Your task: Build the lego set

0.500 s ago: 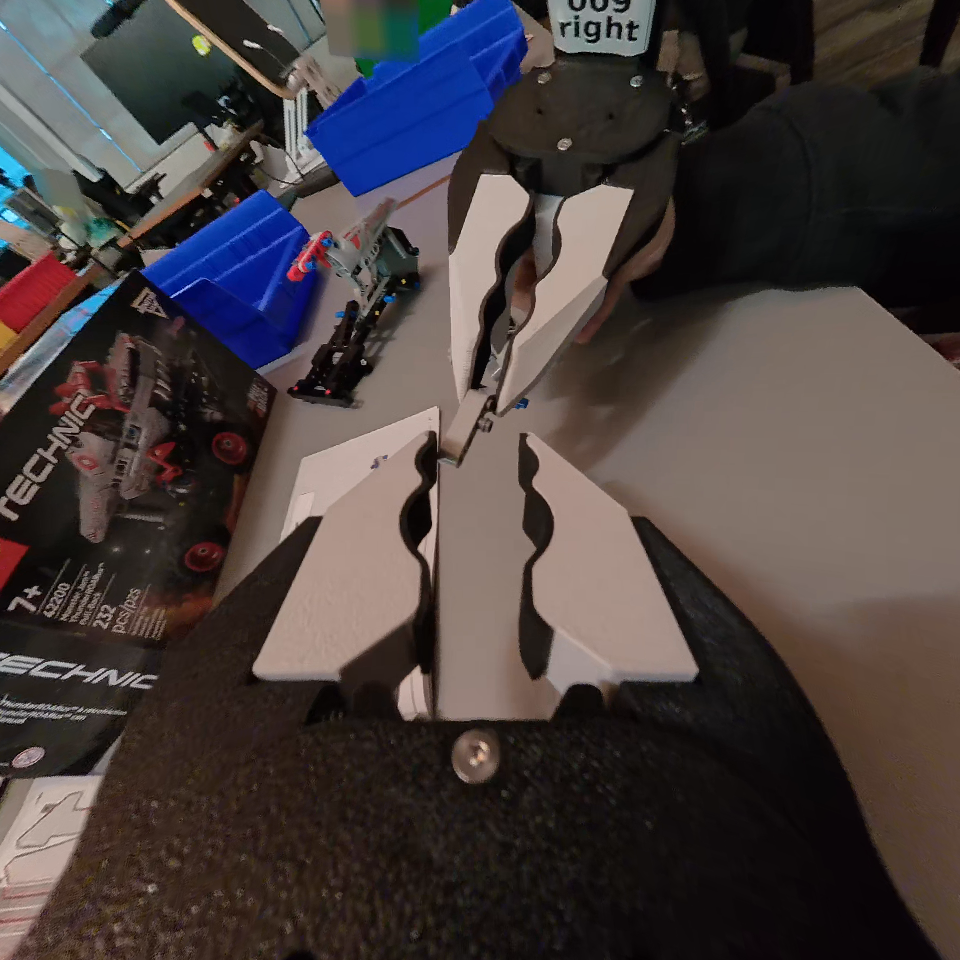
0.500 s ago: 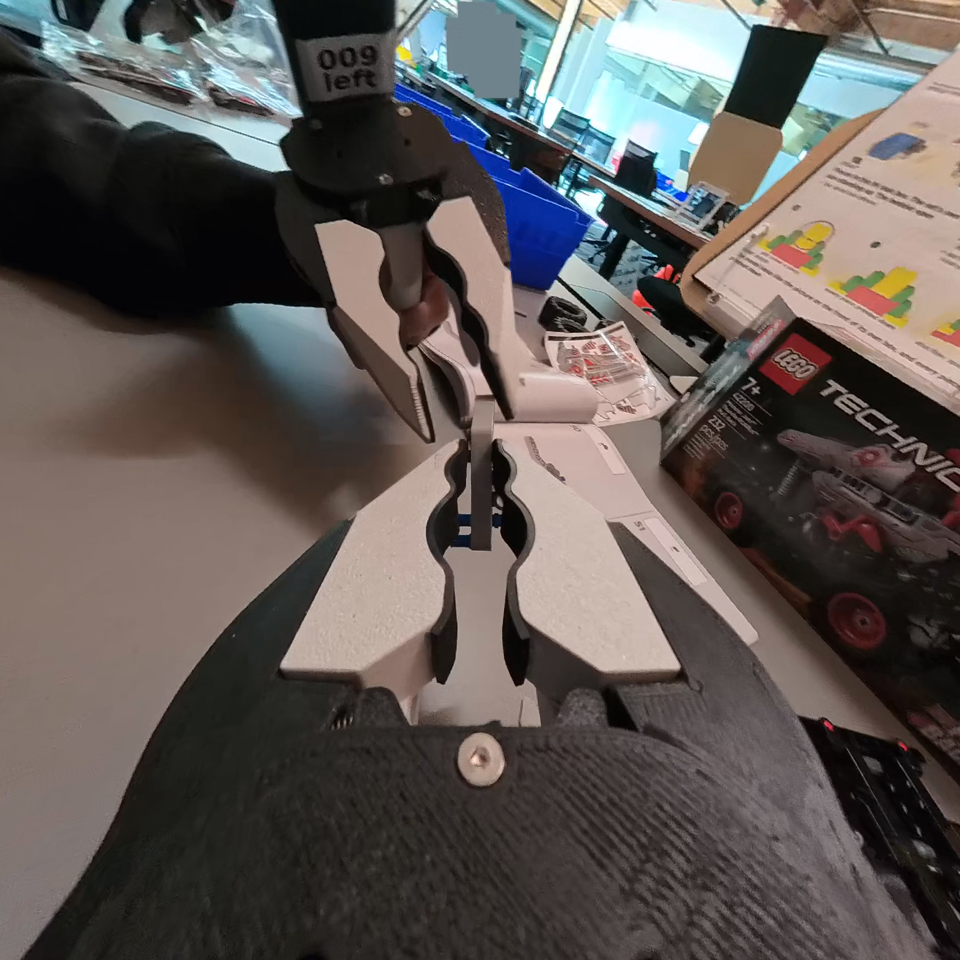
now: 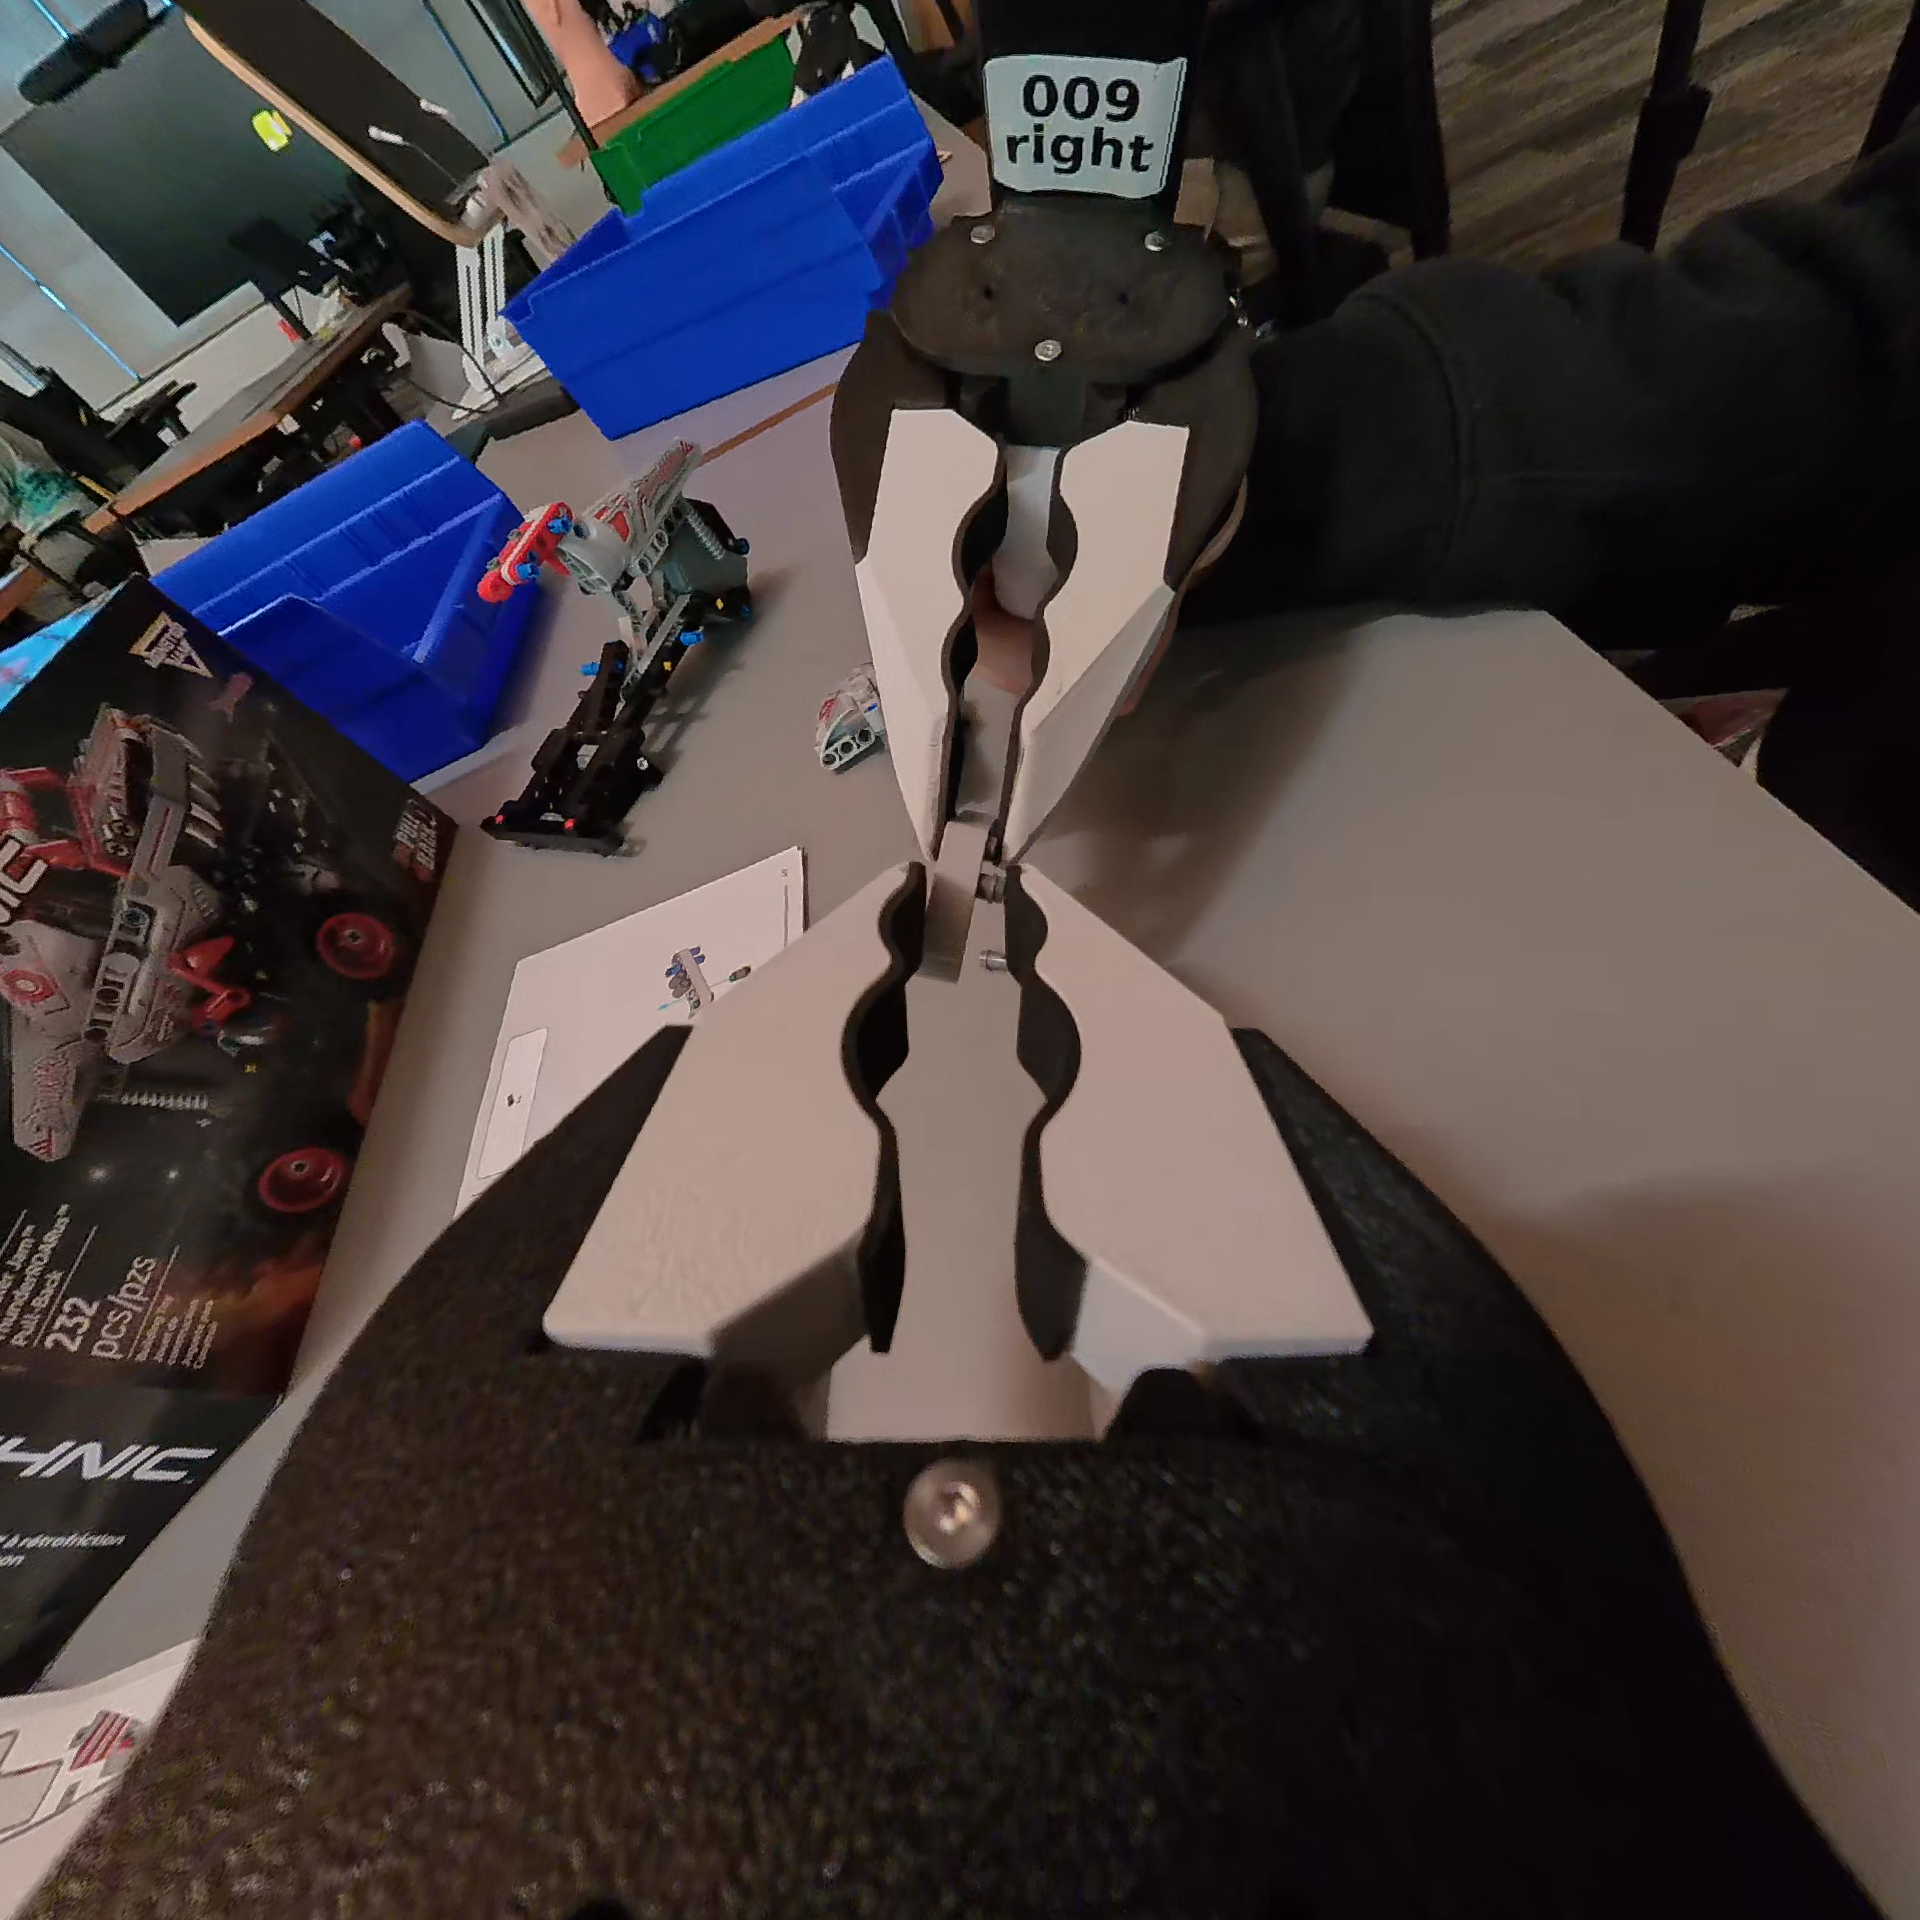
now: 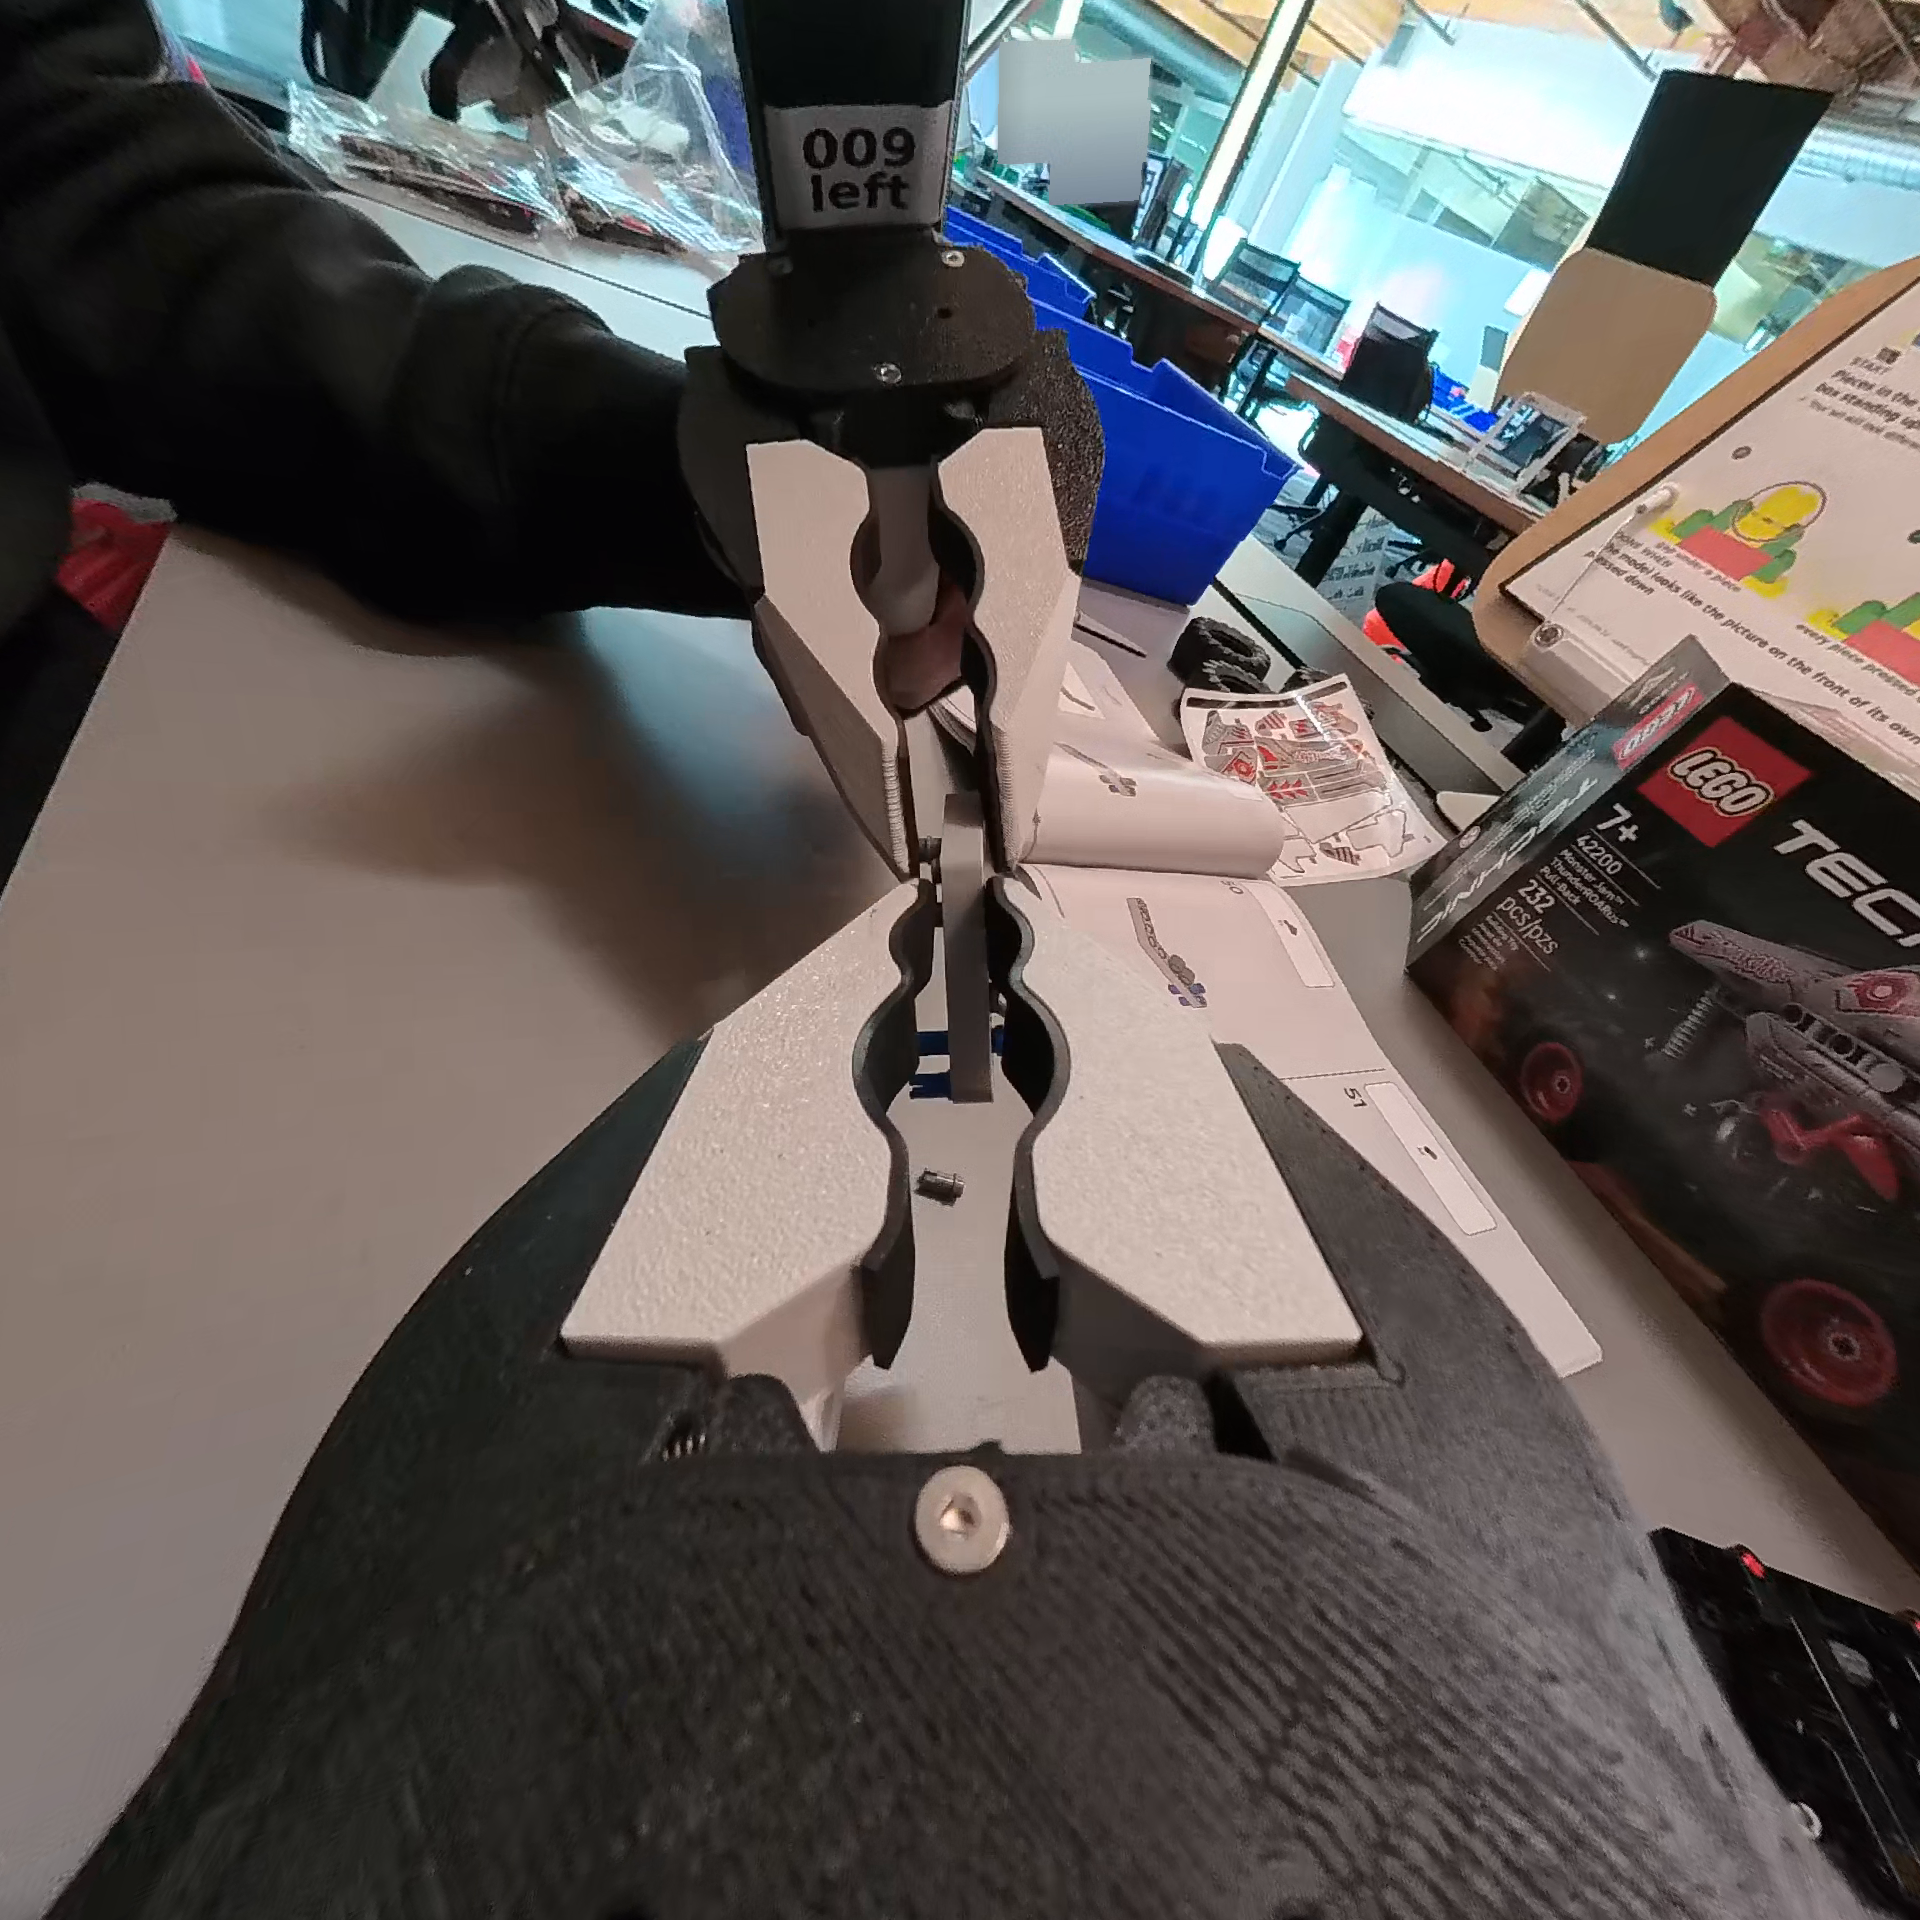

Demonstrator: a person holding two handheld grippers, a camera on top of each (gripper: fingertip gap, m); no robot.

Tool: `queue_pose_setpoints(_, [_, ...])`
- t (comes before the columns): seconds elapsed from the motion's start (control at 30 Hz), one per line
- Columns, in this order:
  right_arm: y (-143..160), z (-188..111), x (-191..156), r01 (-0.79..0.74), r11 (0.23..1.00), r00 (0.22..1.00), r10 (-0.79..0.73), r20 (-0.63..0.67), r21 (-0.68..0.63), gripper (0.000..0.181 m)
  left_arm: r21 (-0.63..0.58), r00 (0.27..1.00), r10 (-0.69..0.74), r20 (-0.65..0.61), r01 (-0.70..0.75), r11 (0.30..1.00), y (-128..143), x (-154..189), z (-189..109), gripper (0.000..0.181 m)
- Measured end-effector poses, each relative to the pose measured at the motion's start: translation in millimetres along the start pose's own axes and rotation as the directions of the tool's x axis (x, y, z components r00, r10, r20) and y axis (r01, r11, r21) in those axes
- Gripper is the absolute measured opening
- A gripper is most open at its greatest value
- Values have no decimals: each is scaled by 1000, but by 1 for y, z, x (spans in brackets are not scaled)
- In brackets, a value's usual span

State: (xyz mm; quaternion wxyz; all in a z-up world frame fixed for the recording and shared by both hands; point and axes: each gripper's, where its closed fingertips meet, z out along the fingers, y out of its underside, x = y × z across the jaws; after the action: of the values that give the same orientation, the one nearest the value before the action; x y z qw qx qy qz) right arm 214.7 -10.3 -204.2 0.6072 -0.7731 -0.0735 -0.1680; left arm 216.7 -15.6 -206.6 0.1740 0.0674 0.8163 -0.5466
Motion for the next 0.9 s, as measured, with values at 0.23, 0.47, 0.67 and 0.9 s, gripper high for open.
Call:
queue_pose_setpoints(0.23, [0, 0, -1, -3, 1000, 1000, 3, 12, 1, 8, -7, 1000, 21, 0, -21, 1000, -1, 0, 0, 9])
queue_pose_setpoints(0.47, [0, 0, -1, -5, 1000, 1000, 5, 14, 0, 7, -1, 1000, 21, 0, -21, 1000, -1, 1, 1, 8])
queue_pose_setpoints(0.67, [-9, -8, 13, -65, 995, 996, 69, -59, 75, 7, 45, 999, -14, 41, 12, 999, -5, -7, -2, 34])
queue_pose_setpoints(0.9, [-12, -18, 29, -106, 987, 982, 123, -141, 119, 7, 22, 994, -41, 99, 39, 999, 0, -17, -2, 34])
